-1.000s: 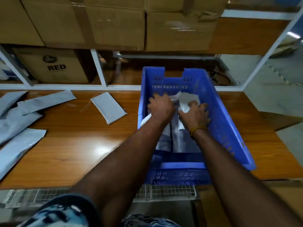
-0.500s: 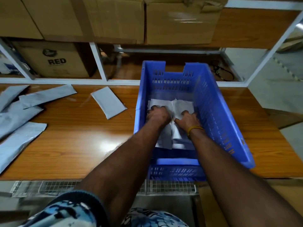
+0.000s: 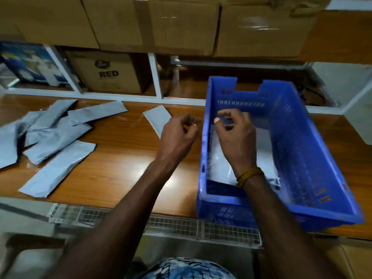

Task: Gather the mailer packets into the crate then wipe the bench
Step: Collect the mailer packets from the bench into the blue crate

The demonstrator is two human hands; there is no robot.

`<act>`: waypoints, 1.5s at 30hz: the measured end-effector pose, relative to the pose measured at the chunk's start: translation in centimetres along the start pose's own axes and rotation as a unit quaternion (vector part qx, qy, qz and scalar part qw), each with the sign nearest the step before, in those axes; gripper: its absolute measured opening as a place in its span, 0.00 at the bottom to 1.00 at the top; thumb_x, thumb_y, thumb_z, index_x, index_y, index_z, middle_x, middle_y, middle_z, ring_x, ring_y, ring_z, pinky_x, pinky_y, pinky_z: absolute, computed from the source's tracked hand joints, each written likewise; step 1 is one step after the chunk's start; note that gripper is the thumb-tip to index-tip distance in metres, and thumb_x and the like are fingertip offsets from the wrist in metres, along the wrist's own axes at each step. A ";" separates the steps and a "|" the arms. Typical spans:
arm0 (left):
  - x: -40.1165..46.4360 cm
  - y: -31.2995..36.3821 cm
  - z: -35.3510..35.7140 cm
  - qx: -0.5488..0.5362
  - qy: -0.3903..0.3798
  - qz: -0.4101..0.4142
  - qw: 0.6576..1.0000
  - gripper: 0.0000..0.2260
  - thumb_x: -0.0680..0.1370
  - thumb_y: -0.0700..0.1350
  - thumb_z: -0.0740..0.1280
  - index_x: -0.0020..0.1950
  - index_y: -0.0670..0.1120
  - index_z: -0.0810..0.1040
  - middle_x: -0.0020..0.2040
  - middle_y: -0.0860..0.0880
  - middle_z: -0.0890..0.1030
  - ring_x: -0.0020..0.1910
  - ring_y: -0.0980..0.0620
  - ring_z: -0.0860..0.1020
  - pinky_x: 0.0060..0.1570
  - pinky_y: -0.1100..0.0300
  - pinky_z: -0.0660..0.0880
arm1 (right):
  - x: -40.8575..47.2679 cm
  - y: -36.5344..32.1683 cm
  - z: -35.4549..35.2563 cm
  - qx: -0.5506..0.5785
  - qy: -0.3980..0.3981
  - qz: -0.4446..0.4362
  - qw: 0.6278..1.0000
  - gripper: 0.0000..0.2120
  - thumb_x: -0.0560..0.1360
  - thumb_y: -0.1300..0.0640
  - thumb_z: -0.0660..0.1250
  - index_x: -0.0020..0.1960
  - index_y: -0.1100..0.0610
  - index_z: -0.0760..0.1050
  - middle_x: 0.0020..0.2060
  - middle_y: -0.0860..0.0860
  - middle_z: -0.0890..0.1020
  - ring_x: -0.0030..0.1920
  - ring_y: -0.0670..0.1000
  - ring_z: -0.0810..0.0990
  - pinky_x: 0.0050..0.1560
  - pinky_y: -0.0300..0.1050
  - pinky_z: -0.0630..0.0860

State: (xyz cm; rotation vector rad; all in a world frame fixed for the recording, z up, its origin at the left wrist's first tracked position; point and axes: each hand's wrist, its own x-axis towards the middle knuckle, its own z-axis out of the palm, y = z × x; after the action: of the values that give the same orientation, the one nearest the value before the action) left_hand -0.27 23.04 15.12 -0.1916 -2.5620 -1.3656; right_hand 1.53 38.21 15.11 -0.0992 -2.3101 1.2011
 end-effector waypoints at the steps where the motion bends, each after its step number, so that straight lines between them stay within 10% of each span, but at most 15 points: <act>1: -0.5 -0.8 -1.2 -0.002 0.007 -0.011 1.000 0.07 0.77 0.42 0.66 0.52 0.50 0.83 0.50 0.54 0.82 0.41 0.58 0.79 0.42 0.63 0.75 | -0.5 -1.1 0.9 0.009 -0.013 -0.009 1.000 0.08 0.77 0.52 0.68 0.55 0.52 0.78 0.52 0.51 0.76 0.46 0.47 0.79 0.47 0.42 0.79; 6: -2.6 -5.8 -7.4 -0.002 0.034 -0.055 0.998 0.08 0.78 0.43 0.66 0.53 0.52 0.82 0.52 0.53 0.82 0.42 0.59 0.79 0.40 0.63 0.74 | -3.0 -6.2 6.4 0.015 -0.083 -0.034 0.996 0.09 0.78 0.51 0.67 0.58 0.50 0.78 0.54 0.50 0.75 0.45 0.46 0.79 0.40 0.28 0.72; 15: -5.4 -16.2 -19.0 0.057 0.077 -0.136 0.986 0.08 0.77 0.44 0.66 0.53 0.52 0.81 0.51 0.53 0.81 0.40 0.55 0.78 0.37 0.63 0.69 | -10.0 -12.3 20.3 -0.008 -0.236 -0.060 0.970 0.10 0.77 0.51 0.67 0.57 0.48 0.76 0.55 0.49 0.73 0.49 0.50 0.78 0.49 0.51 0.79; 24: -5.9 -28.8 -25.6 0.165 -0.024 -0.243 0.956 0.18 0.74 0.48 0.68 0.64 0.53 0.77 0.61 0.43 0.76 0.59 0.41 0.77 0.57 0.48 0.76 | -14.9 -12.9 30.1 -0.122 -0.323 -0.046 0.938 0.14 0.76 0.50 0.66 0.61 0.48 0.74 0.61 0.52 0.71 0.61 0.55 0.74 0.57 0.53 0.76; 32: -5.3 -34.7 -26.9 0.290 -0.123 -0.251 0.915 0.24 0.76 0.54 0.66 0.72 0.54 0.69 0.73 0.40 0.66 0.73 0.40 0.64 0.70 0.41 0.60 | -16.7 -12.0 32.4 -0.222 -0.368 -0.004 0.903 0.22 0.78 0.46 0.64 0.71 0.46 0.68 0.73 0.54 0.62 0.72 0.57 0.63 0.68 0.56 0.65; 45: -4.6 -33.0 -22.0 0.376 -0.134 -0.170 0.901 0.20 0.77 0.50 0.63 0.70 0.51 0.69 0.64 0.40 0.72 0.62 0.38 0.71 0.58 0.47 0.71 | -13.1 -9.1 33.2 -0.263 -0.348 0.032 0.899 0.23 0.77 0.47 0.64 0.71 0.45 0.67 0.72 0.54 0.65 0.72 0.57 0.64 0.67 0.57 0.66</act>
State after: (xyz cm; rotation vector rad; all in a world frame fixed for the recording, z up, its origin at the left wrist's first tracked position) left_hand -0.11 -13.65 -0.68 0.2325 -3.2504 -0.3363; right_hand -1.78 4.24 1.23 0.0829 -3.2425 0.6496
